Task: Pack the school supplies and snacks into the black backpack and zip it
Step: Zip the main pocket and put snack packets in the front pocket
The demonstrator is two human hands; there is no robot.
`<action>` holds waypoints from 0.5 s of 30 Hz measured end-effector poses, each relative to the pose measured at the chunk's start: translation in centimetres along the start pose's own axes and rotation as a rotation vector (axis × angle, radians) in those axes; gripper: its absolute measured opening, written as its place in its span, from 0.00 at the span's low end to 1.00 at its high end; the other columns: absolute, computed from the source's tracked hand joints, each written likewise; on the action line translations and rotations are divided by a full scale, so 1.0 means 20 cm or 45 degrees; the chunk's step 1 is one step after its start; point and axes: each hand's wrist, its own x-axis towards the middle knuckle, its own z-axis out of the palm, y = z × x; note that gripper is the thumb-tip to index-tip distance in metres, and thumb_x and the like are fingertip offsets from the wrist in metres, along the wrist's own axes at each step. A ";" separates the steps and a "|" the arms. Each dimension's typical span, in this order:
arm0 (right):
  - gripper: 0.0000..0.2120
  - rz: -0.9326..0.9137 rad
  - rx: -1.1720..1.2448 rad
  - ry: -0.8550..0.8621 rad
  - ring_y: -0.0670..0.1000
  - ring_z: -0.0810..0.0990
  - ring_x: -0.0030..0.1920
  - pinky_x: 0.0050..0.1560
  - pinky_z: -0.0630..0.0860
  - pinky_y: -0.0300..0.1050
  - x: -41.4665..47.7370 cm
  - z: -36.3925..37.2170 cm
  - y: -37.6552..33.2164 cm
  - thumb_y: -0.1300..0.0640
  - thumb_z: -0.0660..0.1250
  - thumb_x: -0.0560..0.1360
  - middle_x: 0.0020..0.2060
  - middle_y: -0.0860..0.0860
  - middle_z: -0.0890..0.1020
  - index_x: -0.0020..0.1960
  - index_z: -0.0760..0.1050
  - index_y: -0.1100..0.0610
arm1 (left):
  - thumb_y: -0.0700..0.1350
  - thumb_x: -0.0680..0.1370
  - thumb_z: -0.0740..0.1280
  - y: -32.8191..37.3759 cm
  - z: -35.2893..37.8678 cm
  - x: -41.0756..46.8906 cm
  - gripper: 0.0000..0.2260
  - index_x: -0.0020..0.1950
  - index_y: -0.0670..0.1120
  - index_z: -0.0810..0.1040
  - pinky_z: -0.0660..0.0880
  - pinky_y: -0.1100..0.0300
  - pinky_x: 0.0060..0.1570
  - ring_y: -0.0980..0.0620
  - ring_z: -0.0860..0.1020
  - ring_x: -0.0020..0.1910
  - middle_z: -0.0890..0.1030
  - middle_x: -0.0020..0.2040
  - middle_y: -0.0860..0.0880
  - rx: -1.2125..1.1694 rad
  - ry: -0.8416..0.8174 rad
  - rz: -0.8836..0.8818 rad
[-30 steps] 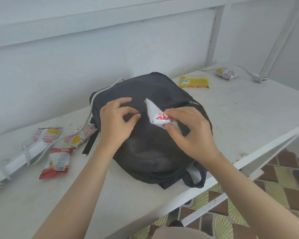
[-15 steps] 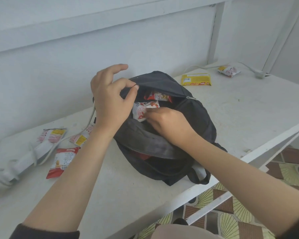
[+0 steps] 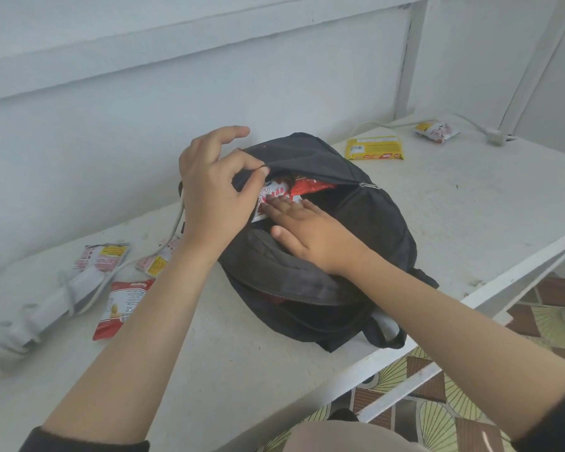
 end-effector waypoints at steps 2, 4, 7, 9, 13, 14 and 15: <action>0.30 0.039 0.012 -0.051 0.49 0.51 0.76 0.73 0.45 0.47 0.04 -0.01 0.01 0.43 0.40 0.79 0.76 0.51 0.56 0.77 0.53 0.54 | 0.45 0.73 0.70 0.00 0.00 0.00 0.04 0.39 0.46 0.82 0.62 0.58 0.60 0.52 0.71 0.58 0.78 0.58 0.50 -0.017 -0.001 -0.002; 0.30 0.047 0.008 -0.079 0.50 0.50 0.76 0.73 0.45 0.47 0.06 -0.02 0.02 0.44 0.40 0.78 0.76 0.51 0.54 0.77 0.52 0.54 | 0.45 0.72 0.70 -0.01 0.01 0.00 0.04 0.39 0.46 0.82 0.62 0.60 0.60 0.52 0.72 0.57 0.79 0.57 0.50 -0.021 -0.020 -0.015; 0.27 -0.027 0.032 0.022 0.55 0.58 0.75 0.73 0.52 0.50 0.04 -0.04 0.02 0.49 0.48 0.79 0.74 0.56 0.63 0.75 0.59 0.58 | 0.45 0.71 0.69 -0.02 0.04 0.00 0.03 0.39 0.47 0.81 0.66 0.56 0.59 0.51 0.74 0.55 0.79 0.55 0.51 -0.029 -0.076 -0.069; 0.23 -0.140 0.041 0.157 0.57 0.70 0.68 0.69 0.64 0.51 -0.02 -0.06 0.02 0.56 0.56 0.76 0.66 0.58 0.74 0.69 0.69 0.61 | 0.42 0.70 0.67 -0.02 0.06 0.00 0.05 0.44 0.48 0.81 0.68 0.55 0.59 0.54 0.74 0.55 0.78 0.55 0.53 -0.080 -0.138 -0.132; 0.13 -0.077 0.180 0.459 0.50 0.80 0.50 0.52 0.75 0.45 -0.22 -0.13 0.06 0.59 0.62 0.74 0.49 0.50 0.84 0.55 0.81 0.57 | 0.37 0.64 0.60 0.05 0.12 0.03 0.20 0.51 0.53 0.78 0.66 0.67 0.60 0.63 0.72 0.56 0.78 0.53 0.60 -0.347 -0.421 -0.221; 0.12 -0.030 0.222 0.514 0.48 0.81 0.47 0.50 0.76 0.43 -0.27 -0.15 0.08 0.58 0.62 0.74 0.46 0.48 0.84 0.53 0.82 0.56 | 0.37 0.64 0.59 0.08 0.14 0.05 0.20 0.51 0.53 0.78 0.67 0.65 0.61 0.61 0.72 0.57 0.78 0.52 0.61 -0.399 -0.516 -0.229; 0.11 0.008 0.255 0.572 0.46 0.81 0.45 0.48 0.76 0.42 -0.31 -0.18 0.12 0.58 0.62 0.74 0.44 0.47 0.84 0.51 0.82 0.56 | 0.38 0.64 0.59 0.10 0.17 0.07 0.19 0.50 0.53 0.79 0.68 0.62 0.61 0.60 0.73 0.57 0.79 0.52 0.62 -0.450 -0.608 -0.247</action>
